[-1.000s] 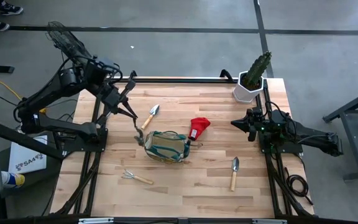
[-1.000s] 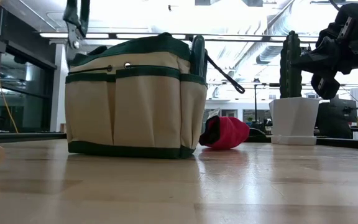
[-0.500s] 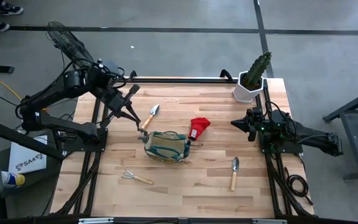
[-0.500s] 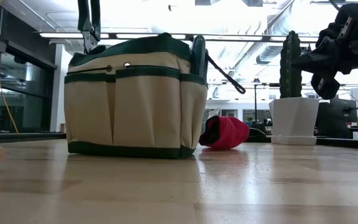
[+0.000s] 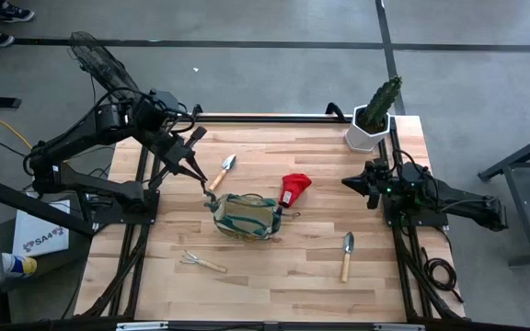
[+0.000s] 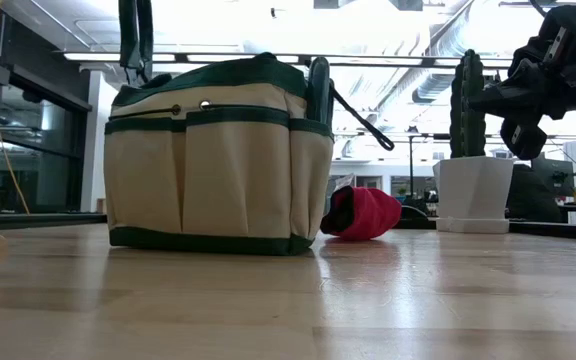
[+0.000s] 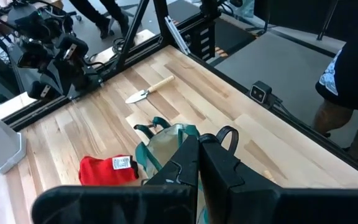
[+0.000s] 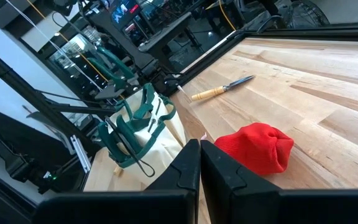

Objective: Pick & Place Garden tools in Gardening bag
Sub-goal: Put the shear green scissors into the gardening bag

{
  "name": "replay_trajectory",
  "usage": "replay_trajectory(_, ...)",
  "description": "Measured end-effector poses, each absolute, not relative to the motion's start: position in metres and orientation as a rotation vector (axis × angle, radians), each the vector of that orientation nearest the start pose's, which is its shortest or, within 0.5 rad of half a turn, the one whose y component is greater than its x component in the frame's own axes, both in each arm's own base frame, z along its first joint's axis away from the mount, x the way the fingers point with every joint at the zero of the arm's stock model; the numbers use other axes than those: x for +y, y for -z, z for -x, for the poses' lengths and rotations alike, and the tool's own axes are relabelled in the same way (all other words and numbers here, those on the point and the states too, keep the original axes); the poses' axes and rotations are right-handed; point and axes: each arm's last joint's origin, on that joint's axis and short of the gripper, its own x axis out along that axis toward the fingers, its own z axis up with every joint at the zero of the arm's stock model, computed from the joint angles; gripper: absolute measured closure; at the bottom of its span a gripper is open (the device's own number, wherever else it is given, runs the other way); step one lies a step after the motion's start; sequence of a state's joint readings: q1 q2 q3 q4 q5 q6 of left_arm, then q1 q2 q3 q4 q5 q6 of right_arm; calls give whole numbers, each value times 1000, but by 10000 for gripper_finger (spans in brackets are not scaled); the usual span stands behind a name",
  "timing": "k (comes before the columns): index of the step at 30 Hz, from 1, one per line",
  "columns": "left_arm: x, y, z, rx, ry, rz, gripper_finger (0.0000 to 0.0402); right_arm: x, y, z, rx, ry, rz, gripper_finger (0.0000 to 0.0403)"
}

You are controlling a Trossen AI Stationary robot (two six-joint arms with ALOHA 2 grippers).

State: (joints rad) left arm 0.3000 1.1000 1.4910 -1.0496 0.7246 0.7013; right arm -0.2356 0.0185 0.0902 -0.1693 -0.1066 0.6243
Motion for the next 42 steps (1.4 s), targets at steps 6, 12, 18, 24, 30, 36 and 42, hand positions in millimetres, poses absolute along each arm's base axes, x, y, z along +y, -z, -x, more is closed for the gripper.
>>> replay_trajectory(6, 34, -425, -175, 418, 593, -333, 401, -19, -176, -90, 53, 155, -639, 399)
replay_trajectory(12, 35, -406, -180, 421, 601, -318, 402, -19, -176, -90, 53, 155, -639, 399)
replay_trajectory(18, 35, -406, -181, 383, 603, -322, 402, -19, -176, -90, 54, 155, -639, 399)
replay_trajectory(24, 35, -407, -182, 374, 612, -320, 402, -19, -176, -90, 54, 155, -639, 399)
replay_trajectory(30, 37, -406, -182, 397, 568, -341, 402, -19, -176, -90, 53, 155, -639, 399)
replay_trajectory(36, 38, -405, -183, 427, 515, -353, 402, -19, -176, -90, 54, 155, -639, 399)
replay_trajectory(42, 40, -404, -183, 466, 451, -344, 402, -19, -176, -90, 54, 155, -639, 399)
